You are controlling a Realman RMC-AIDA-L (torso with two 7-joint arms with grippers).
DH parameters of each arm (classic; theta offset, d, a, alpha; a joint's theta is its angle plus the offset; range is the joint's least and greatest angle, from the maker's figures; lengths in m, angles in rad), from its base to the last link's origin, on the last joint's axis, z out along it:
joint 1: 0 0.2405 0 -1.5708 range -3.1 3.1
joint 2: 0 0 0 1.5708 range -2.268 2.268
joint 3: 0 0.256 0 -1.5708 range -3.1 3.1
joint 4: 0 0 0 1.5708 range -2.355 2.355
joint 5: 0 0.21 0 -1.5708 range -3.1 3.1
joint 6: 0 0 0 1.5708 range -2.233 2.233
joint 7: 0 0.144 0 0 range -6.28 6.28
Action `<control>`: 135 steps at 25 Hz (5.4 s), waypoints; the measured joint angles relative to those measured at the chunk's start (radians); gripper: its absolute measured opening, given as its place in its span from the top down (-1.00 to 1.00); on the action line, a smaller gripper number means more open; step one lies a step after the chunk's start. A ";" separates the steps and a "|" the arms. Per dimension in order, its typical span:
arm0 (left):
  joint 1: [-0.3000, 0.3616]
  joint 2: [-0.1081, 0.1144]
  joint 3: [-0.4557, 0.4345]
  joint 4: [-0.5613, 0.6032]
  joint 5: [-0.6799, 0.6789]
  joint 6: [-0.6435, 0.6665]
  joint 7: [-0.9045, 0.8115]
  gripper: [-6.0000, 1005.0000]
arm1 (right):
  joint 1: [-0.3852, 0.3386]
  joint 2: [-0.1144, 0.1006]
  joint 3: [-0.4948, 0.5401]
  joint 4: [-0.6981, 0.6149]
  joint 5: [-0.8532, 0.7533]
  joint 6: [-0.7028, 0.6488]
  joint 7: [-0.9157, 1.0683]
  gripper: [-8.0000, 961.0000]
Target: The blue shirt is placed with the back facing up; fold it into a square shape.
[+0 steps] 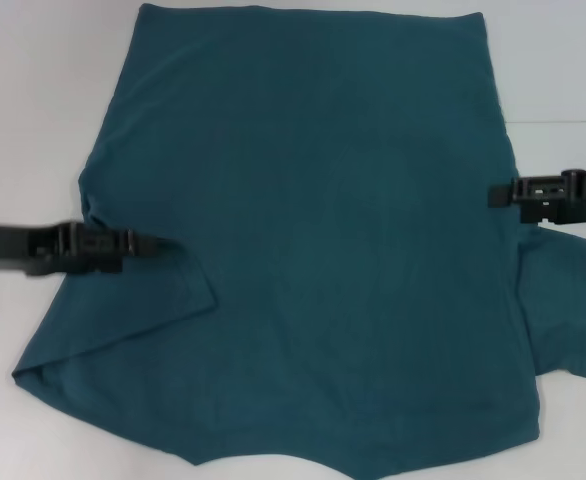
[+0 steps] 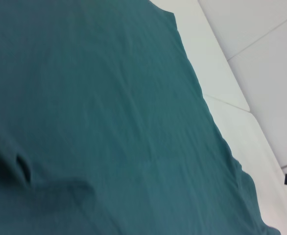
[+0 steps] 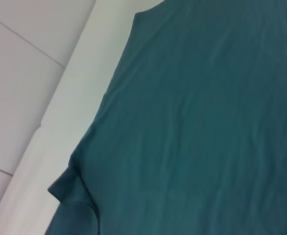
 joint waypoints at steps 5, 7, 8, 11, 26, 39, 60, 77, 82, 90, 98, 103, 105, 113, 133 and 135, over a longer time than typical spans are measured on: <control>0.043 -0.014 -0.004 0.002 -0.006 0.033 0.026 -0.48 | -0.032 -0.003 0.006 -0.036 -0.018 -0.020 -0.012 -0.73; 0.052 -0.018 -0.005 0.003 -0.007 0.038 0.038 -0.62 | -0.052 -0.004 0.014 -0.057 -0.019 -0.022 -0.005 -0.73; 0.056 -0.020 -0.005 0.003 -0.007 0.038 0.041 -0.69 | -0.060 -0.005 0.020 -0.063 -0.019 -0.023 -0.001 -0.73; 0.058 -0.023 -0.004 0.004 -0.007 0.039 0.045 -0.92 | -0.075 -0.017 0.026 -0.066 -0.026 -0.035 0.021 -0.72; 0.042 -0.022 -0.004 0.001 -0.007 0.007 0.037 -0.92 | -0.121 -0.047 0.038 -0.069 -0.205 -0.128 0.226 -0.69; 0.040 -0.022 -0.006 0.000 -0.007 -0.018 0.027 -0.92 | -0.125 -0.036 0.038 -0.058 -0.229 -0.079 0.266 -0.67; 0.040 -0.021 -0.006 -0.004 -0.007 -0.043 0.026 -0.92 | -0.115 -0.020 0.047 0.008 -0.229 -0.024 0.262 -0.62; 0.040 -0.022 -0.006 -0.004 -0.007 -0.044 0.026 -0.92 | -0.094 0.010 0.059 0.014 -0.213 0.028 0.241 -0.59; 0.040 -0.022 -0.006 -0.004 -0.007 -0.044 0.026 -0.92 | -0.092 0.011 0.053 0.015 -0.216 0.031 0.240 -0.58; 0.039 -0.021 -0.006 -0.004 -0.008 -0.044 0.026 -0.92 | -0.097 0.011 0.046 0.015 -0.218 0.048 0.240 -0.01; 0.039 -0.021 -0.006 -0.004 -0.009 -0.044 0.026 -0.92 | -0.101 0.009 0.045 0.015 -0.223 0.050 0.240 0.84; 0.039 -0.021 -0.006 -0.003 -0.009 -0.044 0.026 -0.92 | -0.099 0.008 0.045 0.002 -0.252 0.052 0.215 0.96; 0.039 -0.021 -0.006 -0.002 -0.009 -0.044 0.026 -0.92 | -0.099 0.005 0.046 -0.007 -0.256 0.063 0.176 0.96; 0.040 -0.021 -0.006 0.001 -0.009 -0.042 0.021 -0.92 | -0.113 -0.007 0.050 -0.058 -0.279 0.115 0.136 0.96; 0.040 -0.016 -0.009 0.010 -0.009 -0.038 0.000 -0.92 | -0.034 -0.031 0.083 -0.077 -0.326 0.025 0.191 0.95; 0.040 -0.016 -0.009 0.010 -0.009 -0.037 -0.001 -0.92 | -0.016 -0.026 0.103 -0.077 -0.322 -0.030 0.191 0.95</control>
